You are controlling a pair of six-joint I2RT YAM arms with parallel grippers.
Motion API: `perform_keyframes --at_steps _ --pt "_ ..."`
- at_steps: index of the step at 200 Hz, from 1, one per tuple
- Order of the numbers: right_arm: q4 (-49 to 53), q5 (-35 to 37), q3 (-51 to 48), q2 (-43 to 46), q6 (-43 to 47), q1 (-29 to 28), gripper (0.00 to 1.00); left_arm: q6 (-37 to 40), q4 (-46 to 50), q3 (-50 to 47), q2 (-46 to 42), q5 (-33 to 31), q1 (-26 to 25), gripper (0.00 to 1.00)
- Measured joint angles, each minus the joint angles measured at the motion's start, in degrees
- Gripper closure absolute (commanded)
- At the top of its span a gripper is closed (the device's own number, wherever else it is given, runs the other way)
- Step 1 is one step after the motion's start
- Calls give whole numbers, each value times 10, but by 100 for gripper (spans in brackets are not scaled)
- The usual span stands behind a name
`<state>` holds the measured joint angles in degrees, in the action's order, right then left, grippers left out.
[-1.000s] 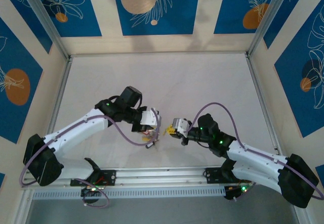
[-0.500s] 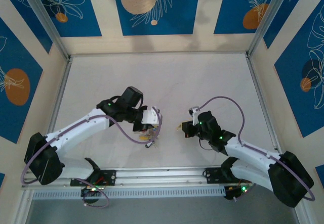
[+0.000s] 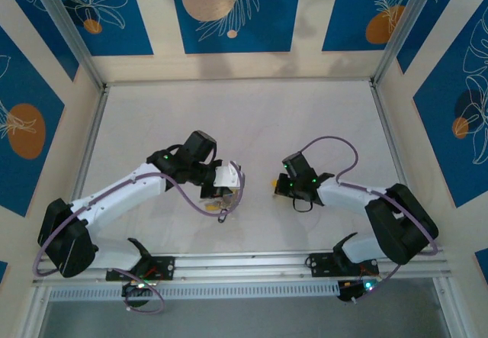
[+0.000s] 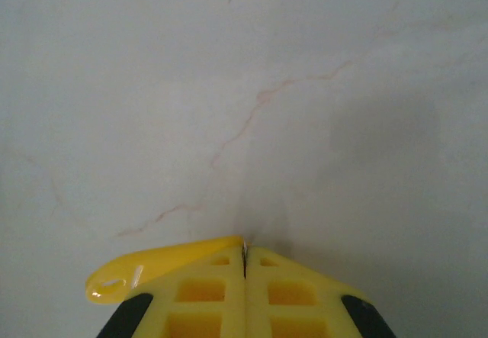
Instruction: Put the keys on the keyring
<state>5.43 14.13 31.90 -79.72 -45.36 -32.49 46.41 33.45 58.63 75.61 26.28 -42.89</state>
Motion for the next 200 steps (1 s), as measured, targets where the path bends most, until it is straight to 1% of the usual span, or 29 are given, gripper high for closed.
perform_keyframes --at_steps 29,57,71,101,121,139,142,147,149,160,178,200 --pt "4 9 17 -15 -6 3 86 0 0 0 0 0 0 100" --pt "14 16 19 -13 -11 5 85 0 0 0 0 0 0 100" --pt "22 22 18 -2 -11 5 82 0 0 0 0 0 0 100" --pt "32 36 18 58 -5 5 78 0 0 0 0 0 0 100" --pt "31 31 18 94 26 5 77 0 0 0 0 0 0 100" --pt "10 -9 8 131 104 -2 76 0 0 0 0 1 0 100" --pt "-1 -23 1 143 134 -9 77 0 0 0 0 1 0 100" --pt "-16 -38 -8 156 158 -17 76 0 0 -1 0 1 0 100" --pt "-23 -49 -14 165 184 -25 76 0 -1 -1 0 1 0 100" --pt "-66 -98 -45 202 267 -59 70 2 -3 -5 -2 1 0 100" --pt "-129 -182 -99 257 408 -112 69 7 -7 -18 -11 7 0 100" --pt "-170 -242 -120 270 523 -131 70 21 -7 -23 -19 18 0 100"
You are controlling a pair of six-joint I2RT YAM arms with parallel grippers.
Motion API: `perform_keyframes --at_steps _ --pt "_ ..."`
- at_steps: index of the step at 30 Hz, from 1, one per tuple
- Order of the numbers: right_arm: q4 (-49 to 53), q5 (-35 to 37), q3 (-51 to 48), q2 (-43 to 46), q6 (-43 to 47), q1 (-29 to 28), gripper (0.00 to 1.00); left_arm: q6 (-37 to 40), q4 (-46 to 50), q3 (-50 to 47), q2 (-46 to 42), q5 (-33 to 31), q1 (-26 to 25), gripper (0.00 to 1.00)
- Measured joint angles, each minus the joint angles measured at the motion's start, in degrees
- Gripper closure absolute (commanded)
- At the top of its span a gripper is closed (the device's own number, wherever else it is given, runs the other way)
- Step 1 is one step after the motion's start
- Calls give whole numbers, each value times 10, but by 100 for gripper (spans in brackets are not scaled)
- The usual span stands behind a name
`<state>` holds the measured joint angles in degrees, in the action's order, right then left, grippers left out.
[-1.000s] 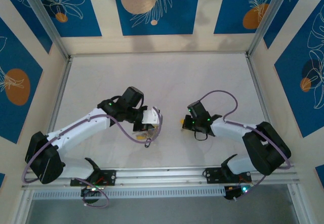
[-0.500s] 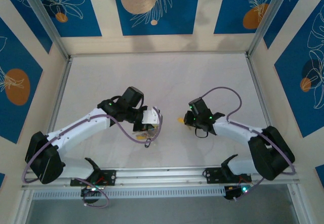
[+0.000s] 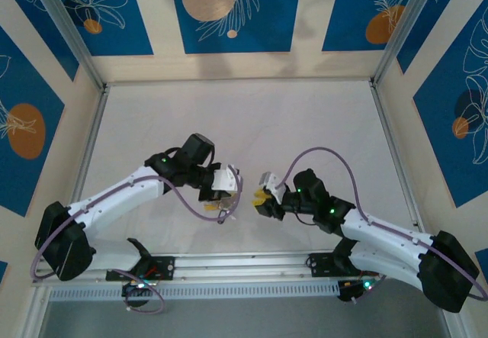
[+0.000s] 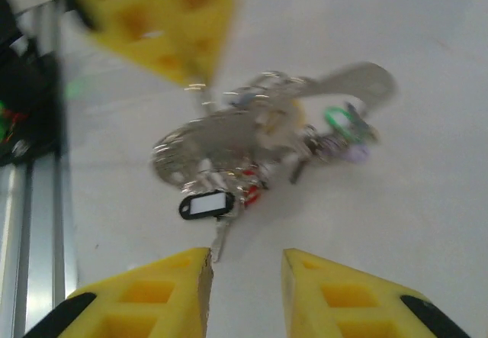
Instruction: Put the keys on the keyring
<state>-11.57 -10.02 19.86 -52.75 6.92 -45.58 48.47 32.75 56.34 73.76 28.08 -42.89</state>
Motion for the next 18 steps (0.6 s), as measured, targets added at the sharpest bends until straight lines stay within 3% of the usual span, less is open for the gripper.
perform_keyframes --at_steps 6,13,18 --pt "-102 -53 0 -42 105 -8 77 28 0 -6 -11 27 0 100" --pt "-163 -63 6 -86 142 -15 77 36 3 -6 -12 33 0 100" --pt "-178 -63 14 -99 146 -16 83 36 7 -6 -10 32 0 100"
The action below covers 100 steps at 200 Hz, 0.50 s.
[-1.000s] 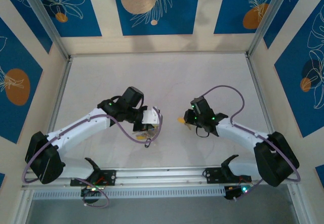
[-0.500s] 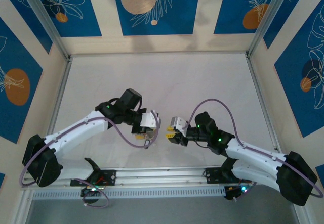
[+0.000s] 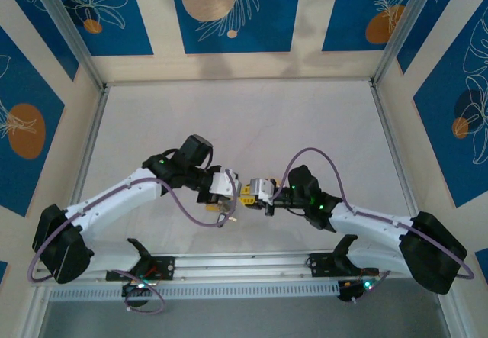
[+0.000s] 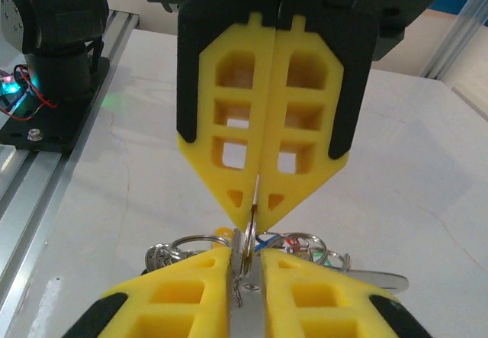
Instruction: Put the keys on the keyring
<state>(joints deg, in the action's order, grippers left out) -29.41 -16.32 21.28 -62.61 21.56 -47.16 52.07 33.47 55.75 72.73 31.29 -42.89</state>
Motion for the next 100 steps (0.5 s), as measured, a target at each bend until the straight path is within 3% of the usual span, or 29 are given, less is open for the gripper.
perform_keyframes --at_steps 35,100 --pt "-7 2 2 -9 -3 0 92 -1 0 0 9 -3 0 100" --pt "-14 8 5 -38 -20 0 80 -5 1 0 8 -13 0 100"
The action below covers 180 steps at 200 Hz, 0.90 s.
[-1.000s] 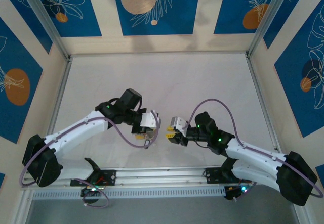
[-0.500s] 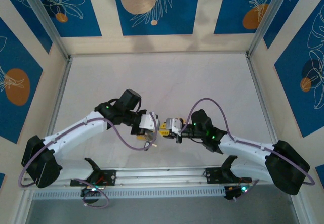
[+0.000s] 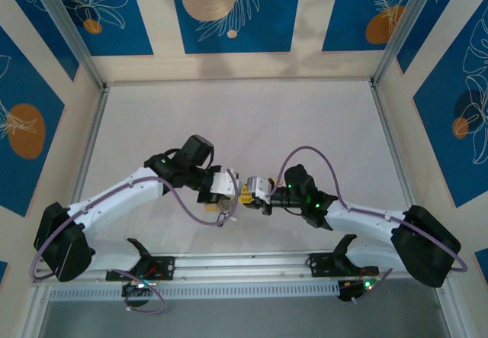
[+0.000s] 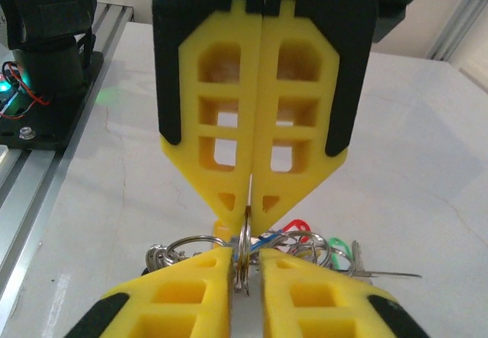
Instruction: Put the keys on the keyring
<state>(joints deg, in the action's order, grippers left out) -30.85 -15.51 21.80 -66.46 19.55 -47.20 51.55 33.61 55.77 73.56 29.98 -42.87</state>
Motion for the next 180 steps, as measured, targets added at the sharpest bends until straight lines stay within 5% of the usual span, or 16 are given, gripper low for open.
perform_keyframes --at_steps 35,66,97,180 --pt "0 0 1 -1 -10 0 100 0 0 0 0 -1 0 100" --pt "-1 0 1 -1 -14 0 100 -2 0 0 0 -2 0 94" --pt "-53 -14 -11 -2 -30 7 100 -5 -4 -2 -22 -4 1 74" --pt "-247 -61 -59 -55 -68 17 100 -22 -33 -32 -55 -3 19 72"
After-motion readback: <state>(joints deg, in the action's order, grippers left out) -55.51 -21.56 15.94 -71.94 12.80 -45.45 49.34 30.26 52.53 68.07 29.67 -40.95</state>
